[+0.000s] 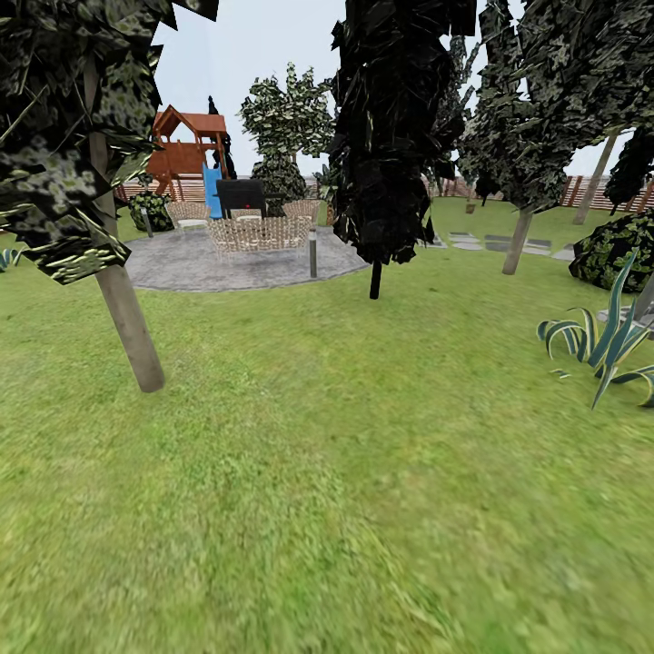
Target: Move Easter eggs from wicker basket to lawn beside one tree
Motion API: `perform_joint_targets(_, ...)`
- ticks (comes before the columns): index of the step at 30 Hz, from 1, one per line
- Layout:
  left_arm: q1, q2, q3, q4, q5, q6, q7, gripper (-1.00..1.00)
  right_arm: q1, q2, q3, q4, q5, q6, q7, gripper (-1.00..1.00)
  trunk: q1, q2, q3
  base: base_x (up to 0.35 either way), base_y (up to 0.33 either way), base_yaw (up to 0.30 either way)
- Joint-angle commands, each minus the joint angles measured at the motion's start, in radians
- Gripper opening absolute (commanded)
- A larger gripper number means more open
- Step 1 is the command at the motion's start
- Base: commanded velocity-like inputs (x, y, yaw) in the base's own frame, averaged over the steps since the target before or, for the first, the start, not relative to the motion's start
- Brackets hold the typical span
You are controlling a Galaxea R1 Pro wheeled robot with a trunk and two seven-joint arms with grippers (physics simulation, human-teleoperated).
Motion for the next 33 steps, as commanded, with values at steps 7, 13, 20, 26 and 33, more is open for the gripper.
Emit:
perform_joint_targets(7, 0.000, 0.002, 0.046, -0.003, 0.237, 0.002, -0.001, 1.00, -0.002, 0.000, 0.005, 0.002, 0.002, 0.001, 0.001, 1.00, 0.000, 0.000, -0.001, 0.000, 0.000, 0.000)
perform_joint_targets(13, 0.000, -0.001, 0.042, -0.002, 0.252, 0.002, 0.000, 1.00, -0.001, 0.002, 0.005, 0.002, 0.002, 0.001, 0.001, 1.00, 0.000, 0.000, -0.001, 0.000, 0.000, 0.000)
perform_joint_targets(20, 0.000, 0.000, 0.041, -0.002, 0.250, 0.010, -0.001, 1.00, -0.002, 0.002, 0.005, 0.002, 0.002, 0.001, 0.001, 1.00, 0.000, 0.000, -0.001, 0.032, 0.000, 0.000)
perform_joint_targets(26, 0.000, 0.002, 0.040, -0.003, 0.250, 0.009, 0.000, 1.00, -0.001, 0.002, 0.005, 0.002, 0.002, 0.001, 0.001, 1.00, 0.000, 0.000, -0.001, 0.297, 0.000, 0.000)
perform_joint_targets(33, 0.000, 0.003, 0.042, -0.004, 0.251, 0.007, 0.000, 1.00, -0.001, 0.002, 0.004, 0.002, 0.002, 0.001, 0.001, 1.00, 0.000, 0.000, -0.001, 0.331, -0.011, 0.000)
